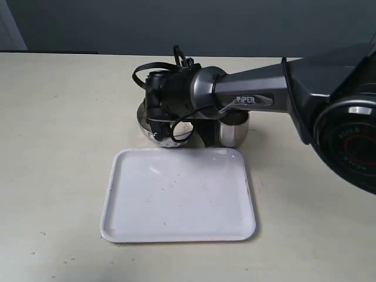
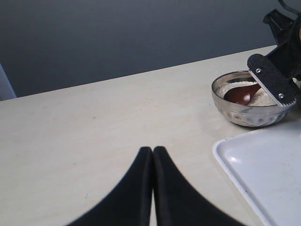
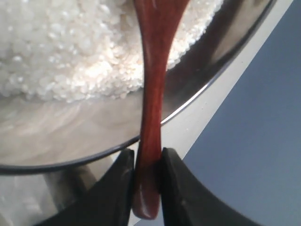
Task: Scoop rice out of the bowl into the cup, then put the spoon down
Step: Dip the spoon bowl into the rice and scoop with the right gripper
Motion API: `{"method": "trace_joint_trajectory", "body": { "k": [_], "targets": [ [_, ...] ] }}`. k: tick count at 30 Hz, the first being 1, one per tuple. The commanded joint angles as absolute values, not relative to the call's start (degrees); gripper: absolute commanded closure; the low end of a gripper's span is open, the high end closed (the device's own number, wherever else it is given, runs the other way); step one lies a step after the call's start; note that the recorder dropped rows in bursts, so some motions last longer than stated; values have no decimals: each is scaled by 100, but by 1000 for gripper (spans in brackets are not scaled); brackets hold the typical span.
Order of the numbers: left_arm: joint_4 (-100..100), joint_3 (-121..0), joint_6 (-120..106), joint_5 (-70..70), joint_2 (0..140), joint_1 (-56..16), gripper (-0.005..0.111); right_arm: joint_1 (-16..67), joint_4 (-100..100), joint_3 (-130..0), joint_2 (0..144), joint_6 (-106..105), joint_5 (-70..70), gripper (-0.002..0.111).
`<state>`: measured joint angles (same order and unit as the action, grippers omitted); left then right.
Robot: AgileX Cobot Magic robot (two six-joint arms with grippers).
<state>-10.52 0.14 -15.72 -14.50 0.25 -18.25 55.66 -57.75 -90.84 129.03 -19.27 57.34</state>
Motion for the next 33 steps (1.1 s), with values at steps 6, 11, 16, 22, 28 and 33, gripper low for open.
{"method": "trace_joint_trajectory", "body": {
  "k": [6, 11, 16, 22, 28, 33],
  "targets": [
    [-1043, 0, -1556, -1370, 0, -1854, 106, 5518, -5687, -9112, 12785, -1977, 5802, 109],
    [-1043, 0, -1556, -1370, 0, -1854, 106, 5444, -5663, -9112, 12745, -1975, 5833, 109],
    [-1043, 0, -1556, -1370, 0, -1854, 106, 5431, -5636, -9112, 12742, -1985, 5823, 109],
    [-1043, 0, -1556, -1370, 0, -1854, 106, 5361, -5599, -9112, 12643, -1985, 5823, 109],
    [-1046, 0, -1556, -1370, 0, -1854, 106, 5334, -5441, -9183, 12523, -1985, 5835, 109],
    [-1046, 0, -1556, -1370, 0, -1854, 106, 5334, -5183, -9183, 12512, -2162, 5876, 109]
  ]
}}
